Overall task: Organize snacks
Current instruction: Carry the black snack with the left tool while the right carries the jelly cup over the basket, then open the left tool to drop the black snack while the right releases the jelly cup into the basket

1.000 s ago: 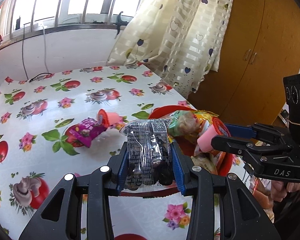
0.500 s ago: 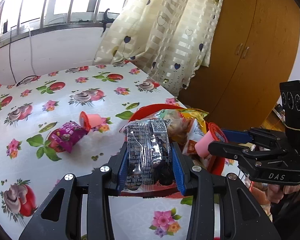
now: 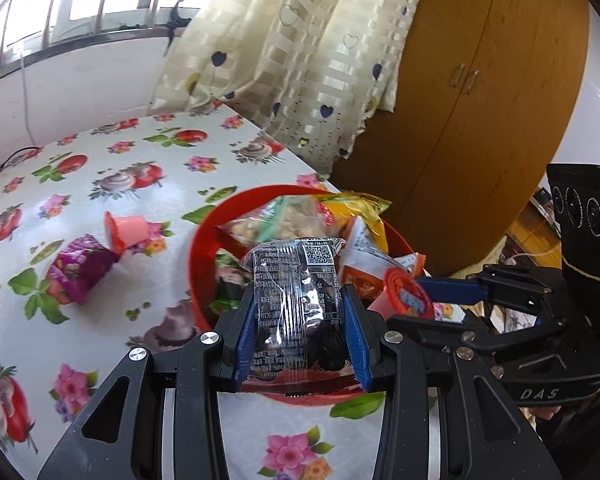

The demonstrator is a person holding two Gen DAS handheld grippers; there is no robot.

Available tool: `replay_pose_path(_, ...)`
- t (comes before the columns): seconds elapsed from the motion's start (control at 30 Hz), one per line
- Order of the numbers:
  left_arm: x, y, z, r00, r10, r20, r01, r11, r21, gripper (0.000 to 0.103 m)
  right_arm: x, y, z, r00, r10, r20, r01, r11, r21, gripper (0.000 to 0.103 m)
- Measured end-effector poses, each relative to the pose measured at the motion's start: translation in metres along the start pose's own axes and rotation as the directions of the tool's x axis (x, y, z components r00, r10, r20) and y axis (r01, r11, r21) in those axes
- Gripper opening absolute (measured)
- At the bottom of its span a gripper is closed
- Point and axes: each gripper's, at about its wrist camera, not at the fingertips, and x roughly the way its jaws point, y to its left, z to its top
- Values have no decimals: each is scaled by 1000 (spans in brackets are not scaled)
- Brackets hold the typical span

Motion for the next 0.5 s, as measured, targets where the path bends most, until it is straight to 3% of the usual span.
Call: replay_pose_path(0.5, 28, -3, -5, 998, -35, -45, 36, 999, 6, 41, 13, 0, -3, 999, 23, -45, -24, 999, -21, 44)
